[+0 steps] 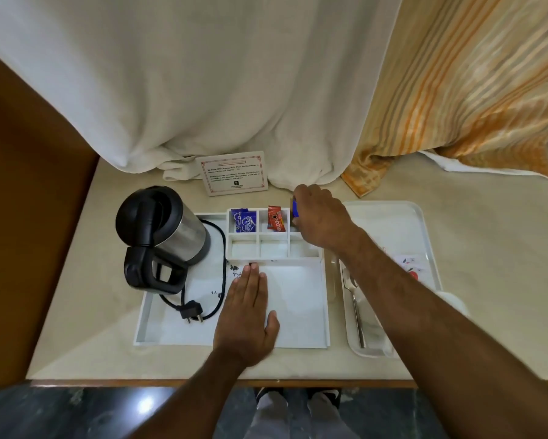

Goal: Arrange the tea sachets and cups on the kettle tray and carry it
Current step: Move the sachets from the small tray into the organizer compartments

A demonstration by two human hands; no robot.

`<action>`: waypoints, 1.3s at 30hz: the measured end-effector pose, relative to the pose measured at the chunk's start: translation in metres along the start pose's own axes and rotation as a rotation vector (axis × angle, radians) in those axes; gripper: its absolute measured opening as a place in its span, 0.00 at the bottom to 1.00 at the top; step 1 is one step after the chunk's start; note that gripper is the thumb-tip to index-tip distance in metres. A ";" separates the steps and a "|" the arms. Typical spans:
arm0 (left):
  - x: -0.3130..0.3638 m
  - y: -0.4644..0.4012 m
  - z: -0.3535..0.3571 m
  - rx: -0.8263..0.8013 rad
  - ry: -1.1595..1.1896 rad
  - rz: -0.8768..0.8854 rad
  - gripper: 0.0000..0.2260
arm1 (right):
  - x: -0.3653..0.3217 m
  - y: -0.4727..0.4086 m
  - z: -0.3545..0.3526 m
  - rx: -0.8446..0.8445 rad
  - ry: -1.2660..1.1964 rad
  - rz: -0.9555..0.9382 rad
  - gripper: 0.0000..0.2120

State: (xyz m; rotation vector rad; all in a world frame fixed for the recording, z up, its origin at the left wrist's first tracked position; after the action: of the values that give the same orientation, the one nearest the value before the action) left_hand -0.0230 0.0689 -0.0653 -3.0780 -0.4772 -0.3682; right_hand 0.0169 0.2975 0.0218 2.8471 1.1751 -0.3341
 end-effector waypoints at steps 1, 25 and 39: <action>0.000 0.000 0.000 0.000 0.003 0.002 0.35 | 0.003 0.000 0.002 -0.018 0.020 0.015 0.25; 0.001 0.001 -0.003 0.016 0.042 0.016 0.34 | 0.097 0.072 -0.005 -0.441 0.115 0.075 0.18; 0.002 -0.001 -0.001 0.027 0.016 0.025 0.34 | -0.081 0.006 -0.035 -0.175 -0.257 -0.015 0.06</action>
State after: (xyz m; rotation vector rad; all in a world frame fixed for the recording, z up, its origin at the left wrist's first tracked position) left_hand -0.0213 0.0701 -0.0636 -3.0495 -0.4394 -0.3821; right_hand -0.0281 0.2417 0.0732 2.5557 1.1148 -0.5492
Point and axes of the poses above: each hand's wrist, its own y-axis away from the middle knuckle, its own z-axis out of the palm, x = y × z, the point moved 6 cm from there along -y, towards the middle knuckle, and after that the axes turned 7 degrees about x, right-handed, at the moved point
